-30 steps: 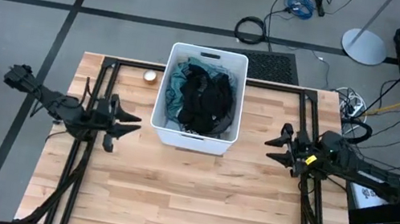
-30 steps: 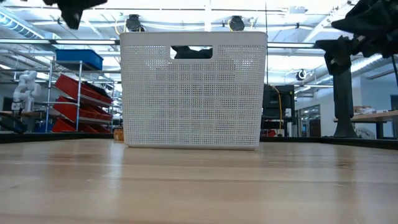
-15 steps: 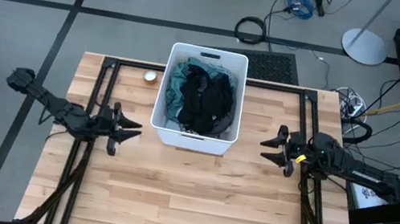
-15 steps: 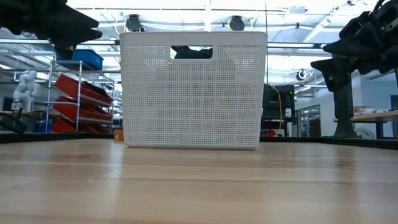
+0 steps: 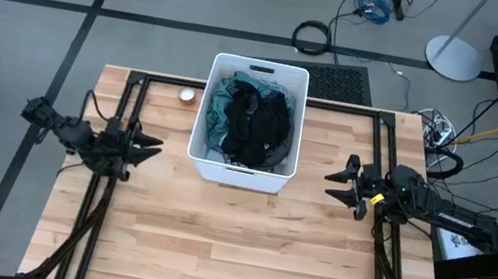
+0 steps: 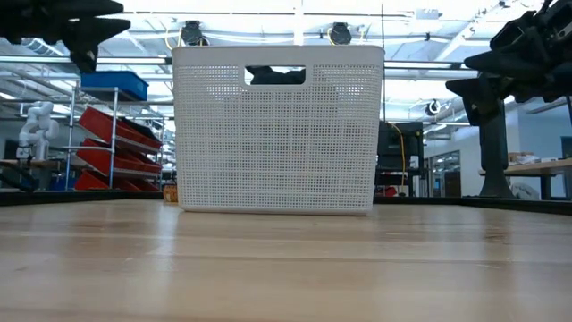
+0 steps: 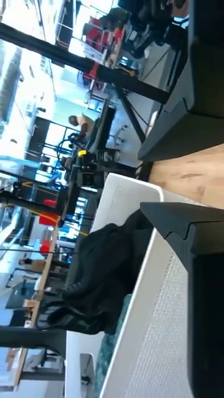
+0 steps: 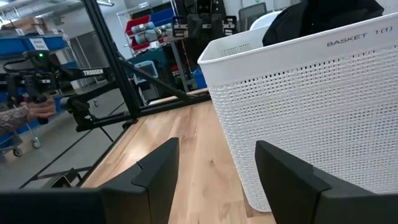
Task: Sort clothes
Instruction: Return to Home Position
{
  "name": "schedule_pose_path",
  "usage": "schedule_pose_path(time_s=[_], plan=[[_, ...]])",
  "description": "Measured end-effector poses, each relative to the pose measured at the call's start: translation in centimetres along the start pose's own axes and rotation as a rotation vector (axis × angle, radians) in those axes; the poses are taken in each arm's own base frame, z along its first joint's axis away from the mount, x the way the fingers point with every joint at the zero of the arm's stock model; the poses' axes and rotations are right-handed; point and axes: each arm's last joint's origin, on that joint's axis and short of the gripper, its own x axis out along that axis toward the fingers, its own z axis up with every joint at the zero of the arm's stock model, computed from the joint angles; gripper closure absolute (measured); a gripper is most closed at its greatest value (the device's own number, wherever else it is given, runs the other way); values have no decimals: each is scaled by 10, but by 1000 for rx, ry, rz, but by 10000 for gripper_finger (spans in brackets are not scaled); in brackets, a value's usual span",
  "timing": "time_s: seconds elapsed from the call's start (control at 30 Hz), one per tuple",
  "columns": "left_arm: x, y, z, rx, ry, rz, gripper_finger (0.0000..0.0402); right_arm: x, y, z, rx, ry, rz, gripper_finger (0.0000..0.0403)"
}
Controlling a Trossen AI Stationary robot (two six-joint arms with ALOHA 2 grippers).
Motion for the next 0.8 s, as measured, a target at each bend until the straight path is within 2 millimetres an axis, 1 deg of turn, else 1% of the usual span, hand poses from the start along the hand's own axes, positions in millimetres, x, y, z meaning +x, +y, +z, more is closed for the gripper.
schedule_pose_path(time_s=[0.23, 0.33, 0.43, 0.57, 0.67, 0.8], plan=[[2, 1, -19, -13, 36, -4, 276, 0, 0, -1, -8, -5, 1, 204], [4, 0, -26, -26, 20, -43, 276, 1, -2, -4, 0, 5, -2, 204], [6, -1, -33, -35, 17, -82, 276, 1, -1, -3, -2, -7, 2, 204], [7, -3, -47, -78, 23, -188, 276, 1, -1, -3, 0, -5, 2, 204], [7, -4, -54, -113, 65, -260, 276, 1, -1, -3, 4, -3, 5, 204], [6, -7, -55, -145, 91, -351, 276, 1, 0, -3, -3, -4, 31, 204]])
